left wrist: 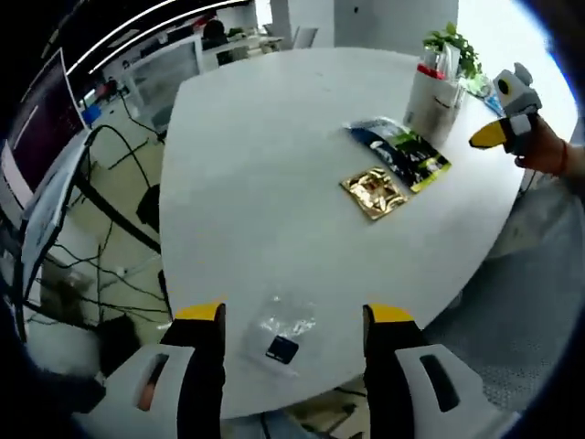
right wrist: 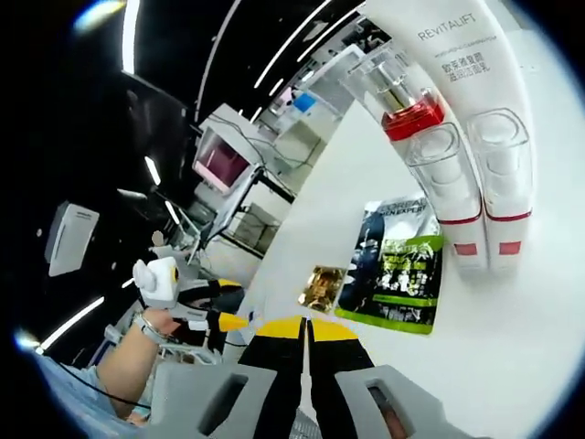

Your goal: Arrange the skincare products in the storage area until every visible bottle or jar stands upright without overlapping.

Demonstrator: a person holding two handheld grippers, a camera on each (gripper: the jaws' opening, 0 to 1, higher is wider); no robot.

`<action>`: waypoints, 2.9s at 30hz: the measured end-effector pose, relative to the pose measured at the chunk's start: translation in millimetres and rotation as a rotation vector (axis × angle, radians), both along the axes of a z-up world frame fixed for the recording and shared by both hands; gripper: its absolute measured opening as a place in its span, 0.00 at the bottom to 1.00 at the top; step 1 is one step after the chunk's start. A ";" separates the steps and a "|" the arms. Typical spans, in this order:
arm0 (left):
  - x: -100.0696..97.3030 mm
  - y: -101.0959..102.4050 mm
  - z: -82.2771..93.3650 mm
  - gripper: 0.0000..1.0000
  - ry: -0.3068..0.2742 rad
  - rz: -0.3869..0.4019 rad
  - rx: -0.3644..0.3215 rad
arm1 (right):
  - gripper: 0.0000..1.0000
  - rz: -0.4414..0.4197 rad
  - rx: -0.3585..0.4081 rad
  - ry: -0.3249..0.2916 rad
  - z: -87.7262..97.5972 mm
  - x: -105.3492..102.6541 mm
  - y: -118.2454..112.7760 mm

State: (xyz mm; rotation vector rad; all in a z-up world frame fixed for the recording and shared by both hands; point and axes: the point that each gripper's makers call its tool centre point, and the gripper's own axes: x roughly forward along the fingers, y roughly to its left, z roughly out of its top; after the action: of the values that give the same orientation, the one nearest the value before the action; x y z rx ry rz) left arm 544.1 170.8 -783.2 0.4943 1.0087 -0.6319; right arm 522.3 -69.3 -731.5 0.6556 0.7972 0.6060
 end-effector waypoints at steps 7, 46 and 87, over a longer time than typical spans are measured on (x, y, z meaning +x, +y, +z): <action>-4.8 7.3 -13.9 0.54 0.095 -0.147 0.110 | 0.00 0.017 -0.016 0.008 -4.4 -2.9 3.1; -0.9 -16.0 6.0 0.36 0.132 -0.229 0.075 | 0.00 0.026 -0.007 0.001 -1.9 -2.5 4.8; -51.7 -176.7 84.5 0.37 -0.184 -0.706 -0.002 | 0.11 0.168 0.194 -0.124 41.1 -13.4 38.6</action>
State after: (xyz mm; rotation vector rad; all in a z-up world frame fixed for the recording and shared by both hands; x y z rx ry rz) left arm 492.4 -5.9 -698.7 0.9023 0.6430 -1.1883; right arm 508.9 -30.8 -690.4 0.7246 0.6869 0.8768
